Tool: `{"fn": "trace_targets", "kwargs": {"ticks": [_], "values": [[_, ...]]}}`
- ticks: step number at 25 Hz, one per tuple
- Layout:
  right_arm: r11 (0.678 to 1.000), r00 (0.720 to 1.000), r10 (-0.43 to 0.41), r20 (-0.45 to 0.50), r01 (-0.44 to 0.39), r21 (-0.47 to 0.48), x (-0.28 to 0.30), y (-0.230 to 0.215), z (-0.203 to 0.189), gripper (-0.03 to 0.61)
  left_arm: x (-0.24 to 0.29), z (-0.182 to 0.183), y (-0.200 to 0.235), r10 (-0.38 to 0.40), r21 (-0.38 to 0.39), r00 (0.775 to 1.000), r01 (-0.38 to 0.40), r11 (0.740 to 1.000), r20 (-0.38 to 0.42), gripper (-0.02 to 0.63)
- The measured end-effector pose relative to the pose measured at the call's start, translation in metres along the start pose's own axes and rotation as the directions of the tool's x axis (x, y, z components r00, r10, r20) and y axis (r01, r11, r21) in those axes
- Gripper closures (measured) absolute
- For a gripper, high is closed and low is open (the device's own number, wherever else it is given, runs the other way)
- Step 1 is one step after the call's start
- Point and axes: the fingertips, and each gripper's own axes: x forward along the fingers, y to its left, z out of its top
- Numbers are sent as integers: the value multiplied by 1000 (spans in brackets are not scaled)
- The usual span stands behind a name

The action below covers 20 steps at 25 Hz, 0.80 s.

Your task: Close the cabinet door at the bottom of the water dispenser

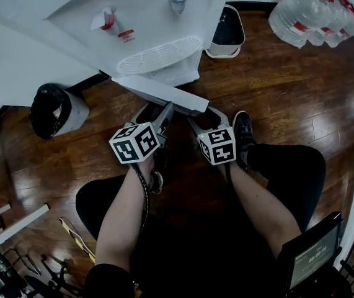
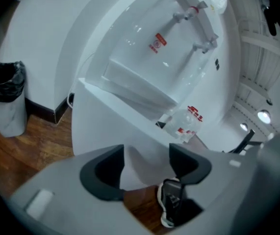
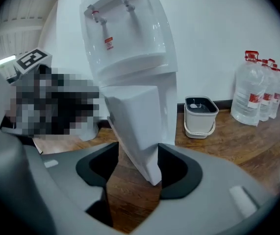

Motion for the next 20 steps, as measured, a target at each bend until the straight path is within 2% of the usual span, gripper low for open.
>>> {"fn": "trace_targets", "kwargs": {"ticks": [2,3,5,6,8,9,10,12,17,20], "values": [[1000,1000,-7,8,7,4,3,-5,5,330,0,-9,20,65,-16,997,-65,998,-32,307],[1000,1000,-10,11,10,4,4,-8,7,330,1,-14,30,109,14,992,-108,994,-57,307],[1000,1000,-20,18,20,-1,6,-13,12,330,6,-23,49,209,164,972,-190,968,-105,307],[1000,999,-25,21,25,-3,7,-16,15,330,10,-26,56,259,266,959,-221,938,-116,307],[999,999,-39,26,39,-7,8,-20,19,330,20,-27,66,331,452,938,-253,855,-102,312],[999,999,-48,25,48,-13,9,-22,21,330,25,-26,67,340,512,937,-253,821,-83,321],[998,998,-59,21,59,-22,10,-24,22,330,31,-25,66,333,545,941,-244,802,-68,323],[996,997,-79,4,79,-51,12,-27,21,316,39,-23,59,311,547,949,-229,805,-61,325],[993,996,-86,-40,82,-90,19,-33,13,282,48,-20,42,281,456,957,-218,863,-74,330],[995,996,-77,-52,73,-75,25,-33,12,284,52,-20,37,264,421,962,-211,882,-72,339]]}}
